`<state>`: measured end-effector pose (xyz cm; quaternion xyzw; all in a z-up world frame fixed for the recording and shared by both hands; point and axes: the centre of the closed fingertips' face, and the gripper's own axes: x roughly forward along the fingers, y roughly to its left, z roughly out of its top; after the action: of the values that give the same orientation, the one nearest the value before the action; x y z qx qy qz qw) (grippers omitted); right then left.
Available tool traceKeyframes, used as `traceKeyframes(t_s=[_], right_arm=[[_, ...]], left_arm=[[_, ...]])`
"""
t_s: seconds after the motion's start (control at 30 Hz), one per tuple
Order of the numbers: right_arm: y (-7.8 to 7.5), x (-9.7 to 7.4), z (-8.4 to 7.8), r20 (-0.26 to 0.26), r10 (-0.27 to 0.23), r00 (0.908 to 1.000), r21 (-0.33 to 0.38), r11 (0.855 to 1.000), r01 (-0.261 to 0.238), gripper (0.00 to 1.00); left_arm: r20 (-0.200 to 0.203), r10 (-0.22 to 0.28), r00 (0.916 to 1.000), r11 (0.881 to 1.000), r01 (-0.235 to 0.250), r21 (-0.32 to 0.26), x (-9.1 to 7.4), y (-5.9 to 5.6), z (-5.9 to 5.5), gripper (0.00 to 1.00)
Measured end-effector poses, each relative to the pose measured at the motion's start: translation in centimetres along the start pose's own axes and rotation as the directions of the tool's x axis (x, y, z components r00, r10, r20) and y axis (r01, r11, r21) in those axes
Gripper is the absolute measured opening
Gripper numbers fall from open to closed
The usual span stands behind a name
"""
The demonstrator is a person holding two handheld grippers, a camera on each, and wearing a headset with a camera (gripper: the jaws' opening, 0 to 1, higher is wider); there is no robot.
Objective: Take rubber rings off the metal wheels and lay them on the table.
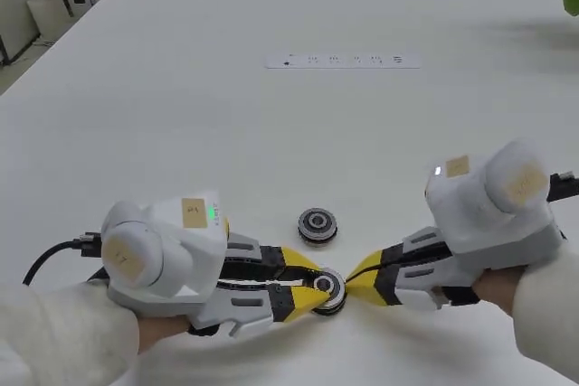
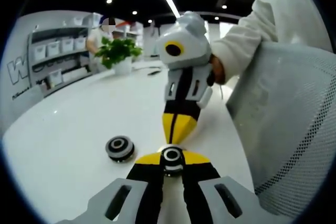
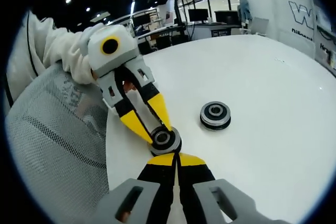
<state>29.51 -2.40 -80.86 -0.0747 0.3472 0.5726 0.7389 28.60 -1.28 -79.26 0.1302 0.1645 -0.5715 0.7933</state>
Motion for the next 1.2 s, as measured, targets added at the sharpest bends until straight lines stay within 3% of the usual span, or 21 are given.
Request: traceKeyframes(t_s=[0.2, 0.3, 0.4, 0.73, 1.2], right_arm=[[0.1, -0.3, 0.4, 0.06, 0.031, 0.9977, 0.168, 0.985, -0.04, 0.0], [0.2, -0.3, 0.4, 0.069, 0.037, 0.9969, 0.185, 0.982, -0.049, 0.0], [0.3, -0.6, 0.8, 0.109, 0.048, 0.9929, 0.25, 0.965, -0.075, 0.0], [0.9, -0.5, 1.0, 0.105, 0.06, 0.9926, 0.237, 0.968, -0.084, 0.0], [1.4, -0.6, 1.3, 0.11, 0.079, 0.9907, 0.263, 0.959, -0.106, 0.0]], left_arm=[[0.007, -0.003, 1.0, 1.0, 0.003, 0.0, 0.0, 0.0, 0.0, 0.13], [0.009, -0.003, 1.0, 1.0, 0.003, -0.002, 0.0, 0.0, 0.0, 0.13], [0.01, -0.003, 0.9999, 1.0, 0.003, 0.0, 0.0, 0.0, 0.0, 0.13], [0.011, -0.003, 0.9999, 1.0, 0.003, 0.002, 0.0, -0.1, 0.1, 0.13], [0.012, -0.007, 0.9999, 1.0, 0.007, 0.007, 0.0, -0.2, 0.1, 0.13]])
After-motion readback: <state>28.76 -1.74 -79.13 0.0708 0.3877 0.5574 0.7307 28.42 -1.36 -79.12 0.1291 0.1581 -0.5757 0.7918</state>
